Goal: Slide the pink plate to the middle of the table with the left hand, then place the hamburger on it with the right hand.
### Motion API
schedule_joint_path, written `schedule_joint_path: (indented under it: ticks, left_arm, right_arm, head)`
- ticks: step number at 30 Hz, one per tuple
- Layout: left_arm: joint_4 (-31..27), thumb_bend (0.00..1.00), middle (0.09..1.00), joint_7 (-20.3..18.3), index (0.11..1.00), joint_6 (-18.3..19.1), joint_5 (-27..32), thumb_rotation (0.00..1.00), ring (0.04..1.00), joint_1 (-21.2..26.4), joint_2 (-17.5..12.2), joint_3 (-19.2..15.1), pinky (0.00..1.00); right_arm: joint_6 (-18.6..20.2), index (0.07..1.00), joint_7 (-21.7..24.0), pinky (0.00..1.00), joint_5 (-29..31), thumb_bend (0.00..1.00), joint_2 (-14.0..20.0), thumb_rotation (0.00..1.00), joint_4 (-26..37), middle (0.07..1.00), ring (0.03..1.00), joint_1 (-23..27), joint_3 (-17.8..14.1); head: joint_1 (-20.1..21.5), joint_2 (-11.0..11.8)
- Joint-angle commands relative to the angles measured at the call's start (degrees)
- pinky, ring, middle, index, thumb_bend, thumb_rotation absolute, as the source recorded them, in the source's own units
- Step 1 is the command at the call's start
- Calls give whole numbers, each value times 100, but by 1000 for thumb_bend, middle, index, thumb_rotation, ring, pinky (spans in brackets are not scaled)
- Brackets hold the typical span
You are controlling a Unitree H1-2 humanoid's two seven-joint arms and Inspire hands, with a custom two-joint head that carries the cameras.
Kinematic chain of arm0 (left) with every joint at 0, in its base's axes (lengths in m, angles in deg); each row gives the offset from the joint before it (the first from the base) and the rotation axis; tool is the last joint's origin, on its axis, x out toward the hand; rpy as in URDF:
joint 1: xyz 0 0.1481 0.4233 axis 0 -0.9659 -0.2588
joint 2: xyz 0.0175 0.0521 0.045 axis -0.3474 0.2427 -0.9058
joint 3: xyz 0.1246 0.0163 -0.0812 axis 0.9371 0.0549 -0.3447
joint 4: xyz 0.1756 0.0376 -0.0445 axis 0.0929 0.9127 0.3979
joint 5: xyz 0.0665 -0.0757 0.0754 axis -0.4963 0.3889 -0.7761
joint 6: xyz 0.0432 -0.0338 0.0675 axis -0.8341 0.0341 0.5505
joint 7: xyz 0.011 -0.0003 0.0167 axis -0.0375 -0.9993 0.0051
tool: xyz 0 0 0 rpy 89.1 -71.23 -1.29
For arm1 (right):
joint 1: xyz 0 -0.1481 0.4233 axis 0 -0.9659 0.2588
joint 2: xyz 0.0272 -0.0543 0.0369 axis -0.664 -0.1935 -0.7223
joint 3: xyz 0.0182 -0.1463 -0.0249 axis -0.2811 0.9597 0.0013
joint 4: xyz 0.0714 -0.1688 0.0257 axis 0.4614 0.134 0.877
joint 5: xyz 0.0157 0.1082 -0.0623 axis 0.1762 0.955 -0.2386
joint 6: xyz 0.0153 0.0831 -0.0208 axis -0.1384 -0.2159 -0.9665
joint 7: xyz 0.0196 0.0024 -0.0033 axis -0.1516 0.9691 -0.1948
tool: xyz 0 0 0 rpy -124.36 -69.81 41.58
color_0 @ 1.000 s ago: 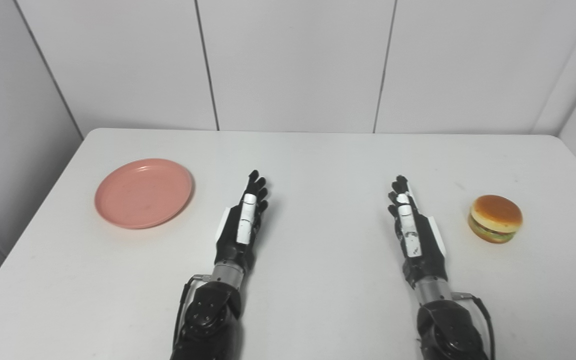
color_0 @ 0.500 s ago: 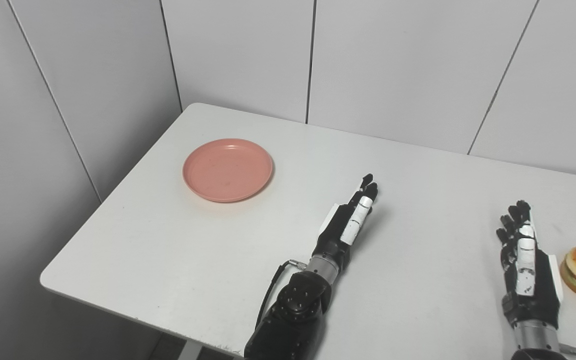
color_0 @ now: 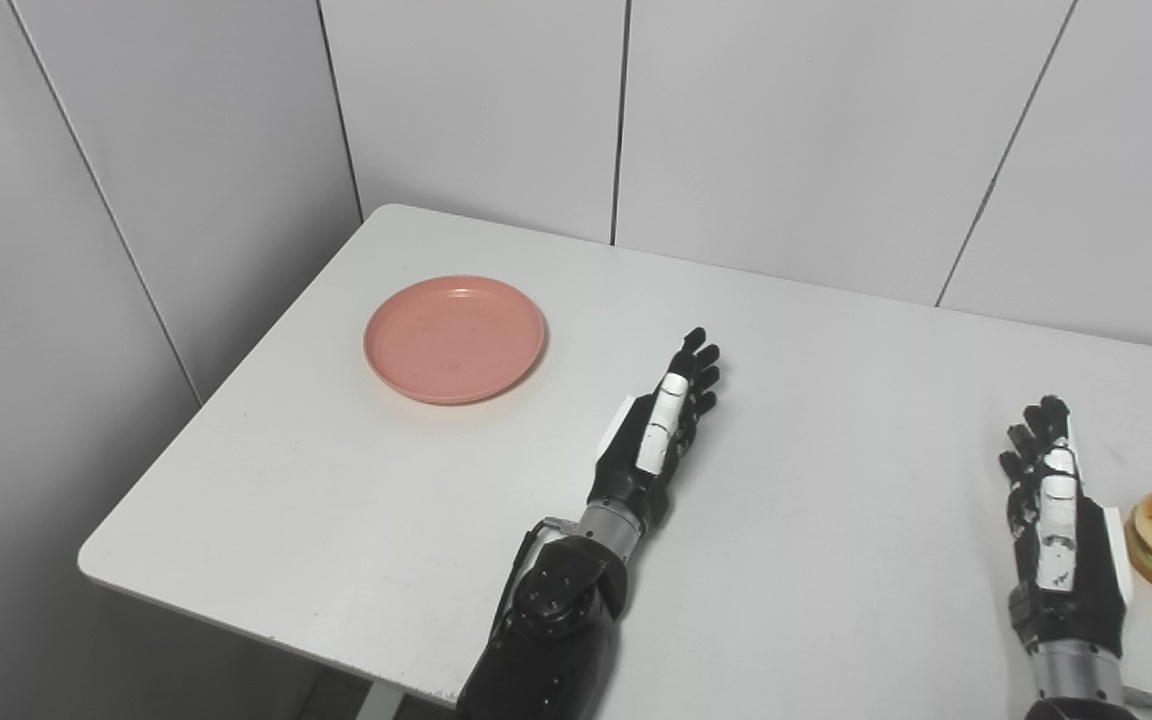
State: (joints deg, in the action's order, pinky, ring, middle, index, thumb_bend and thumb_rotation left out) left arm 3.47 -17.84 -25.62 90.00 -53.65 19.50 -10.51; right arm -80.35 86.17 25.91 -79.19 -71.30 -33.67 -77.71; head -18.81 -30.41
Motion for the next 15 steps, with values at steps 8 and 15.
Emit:
schedule_joint_path:
  ticks: [8,15]
  left_arm:
    - [-695,877,802,-78,778,311,136,1000,807,660,-451,-194,770]
    - [-663,865,722,20,699,141,-46,1000,713,1093,-931,-499,677]
  right_arm:
    - [-83,1000,-72,1000,-88,554,-77,1000,92,1000,1000,-104,-2]
    - [-84,1000,-90,1000,-151,542,-108,1000,137,1000,1000,-136,17]
  head:
    - [-38,-18]
    - [5,-15]
